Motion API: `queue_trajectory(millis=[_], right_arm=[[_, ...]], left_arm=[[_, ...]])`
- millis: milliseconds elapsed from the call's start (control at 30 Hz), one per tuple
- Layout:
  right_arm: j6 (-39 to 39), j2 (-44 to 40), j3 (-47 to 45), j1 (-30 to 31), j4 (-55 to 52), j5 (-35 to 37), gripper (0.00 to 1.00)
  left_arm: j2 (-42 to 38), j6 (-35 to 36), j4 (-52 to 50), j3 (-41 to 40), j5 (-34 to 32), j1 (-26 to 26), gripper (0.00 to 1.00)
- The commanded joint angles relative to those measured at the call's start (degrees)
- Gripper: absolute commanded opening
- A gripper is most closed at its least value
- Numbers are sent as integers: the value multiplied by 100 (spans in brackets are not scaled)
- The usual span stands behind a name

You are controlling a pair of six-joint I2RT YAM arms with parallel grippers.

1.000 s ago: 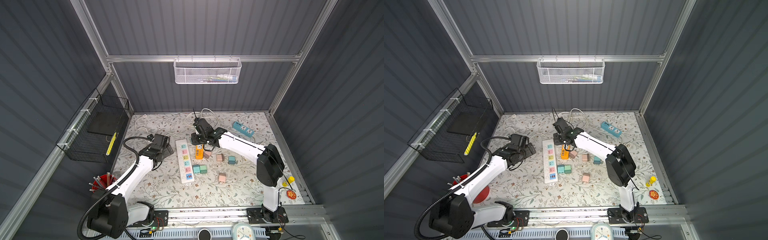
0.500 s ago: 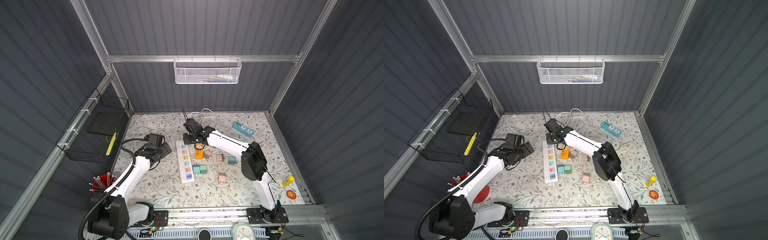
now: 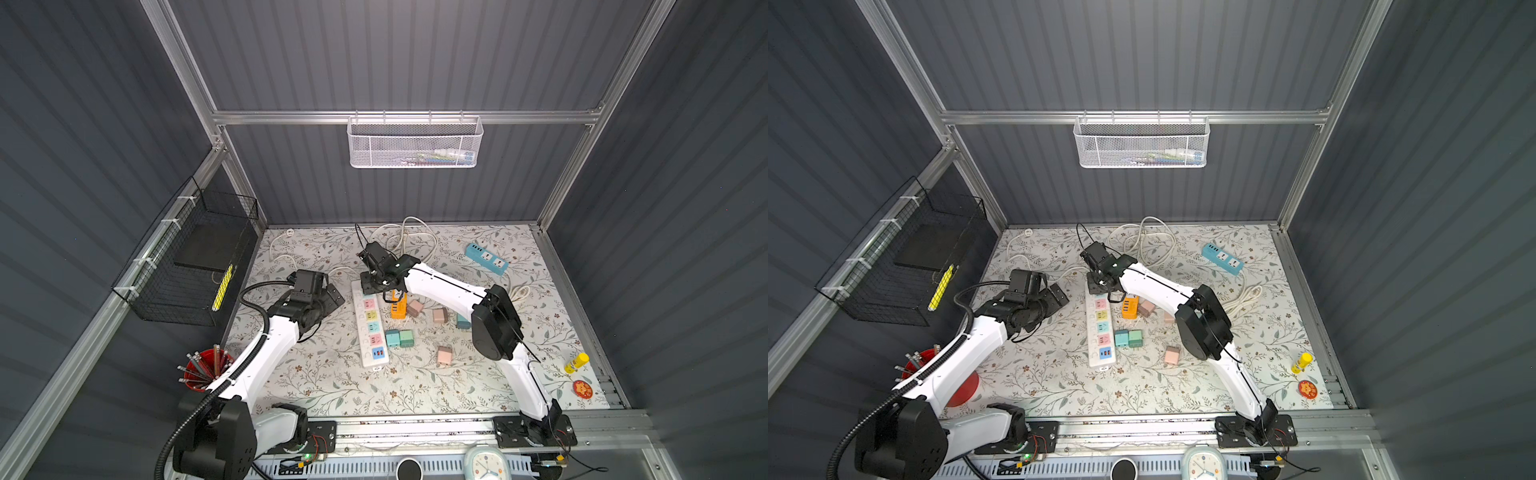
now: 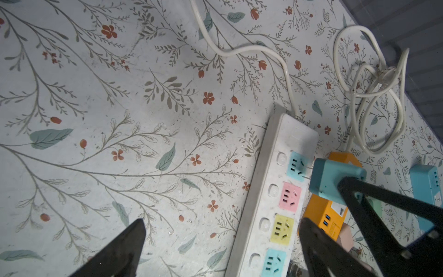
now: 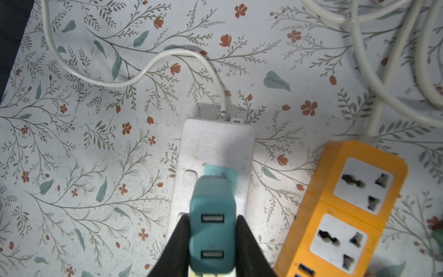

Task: Insert plugs into power strip
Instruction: Insert the plug into the socket.

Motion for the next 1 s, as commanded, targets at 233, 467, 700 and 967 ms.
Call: queue_trajectory(millis=[233,467,700,967], right_arm=[[97,269,241,43,-135,109,7],[154,428,408,60,-147,183,5],[147,606,711,87,-485,461,5],[381,954,987,210,-1029,849,5]], left_arm=[[-25,-158,120,-182,217,44,100],[-55,-163,187,-215,300,44,100],[-47,-127,215,-233,314,44,100],[-108,-74,170,-243,201,44,100]])
